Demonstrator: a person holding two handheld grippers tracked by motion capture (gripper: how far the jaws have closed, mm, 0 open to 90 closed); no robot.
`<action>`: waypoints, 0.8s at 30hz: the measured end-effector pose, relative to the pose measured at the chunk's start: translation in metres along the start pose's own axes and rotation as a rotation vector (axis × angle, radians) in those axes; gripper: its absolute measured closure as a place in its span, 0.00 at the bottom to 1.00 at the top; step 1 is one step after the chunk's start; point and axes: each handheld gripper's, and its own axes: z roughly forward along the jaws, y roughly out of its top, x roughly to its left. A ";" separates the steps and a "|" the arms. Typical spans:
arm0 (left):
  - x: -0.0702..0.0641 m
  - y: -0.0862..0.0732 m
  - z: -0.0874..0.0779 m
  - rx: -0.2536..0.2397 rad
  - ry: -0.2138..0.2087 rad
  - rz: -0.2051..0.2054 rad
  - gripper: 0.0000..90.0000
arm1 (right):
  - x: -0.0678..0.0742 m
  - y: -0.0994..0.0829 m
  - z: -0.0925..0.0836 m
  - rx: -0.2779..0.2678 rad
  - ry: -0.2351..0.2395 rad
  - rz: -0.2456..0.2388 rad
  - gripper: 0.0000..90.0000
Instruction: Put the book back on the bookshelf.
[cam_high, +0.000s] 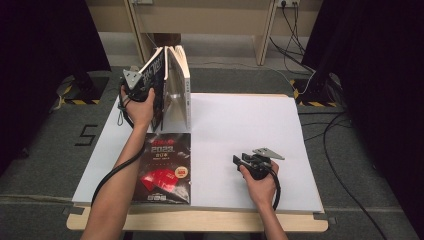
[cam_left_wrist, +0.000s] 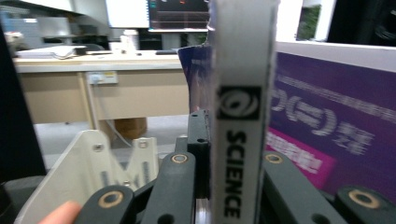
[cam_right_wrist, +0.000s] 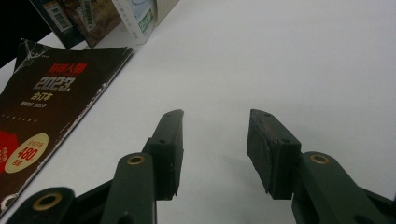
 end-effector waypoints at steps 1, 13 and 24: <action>-0.001 0.001 0.000 0.005 -0.006 -0.004 0.90 | 0.000 0.000 0.000 0.000 0.000 0.000 0.63; 0.006 0.020 -0.013 0.096 -0.066 -0.089 0.81 | 0.001 0.000 -0.001 0.000 0.000 -0.020 0.63; 0.009 0.024 -0.011 0.176 -0.078 -0.139 0.76 | 0.000 0.001 -0.002 -0.008 -0.001 -0.008 0.63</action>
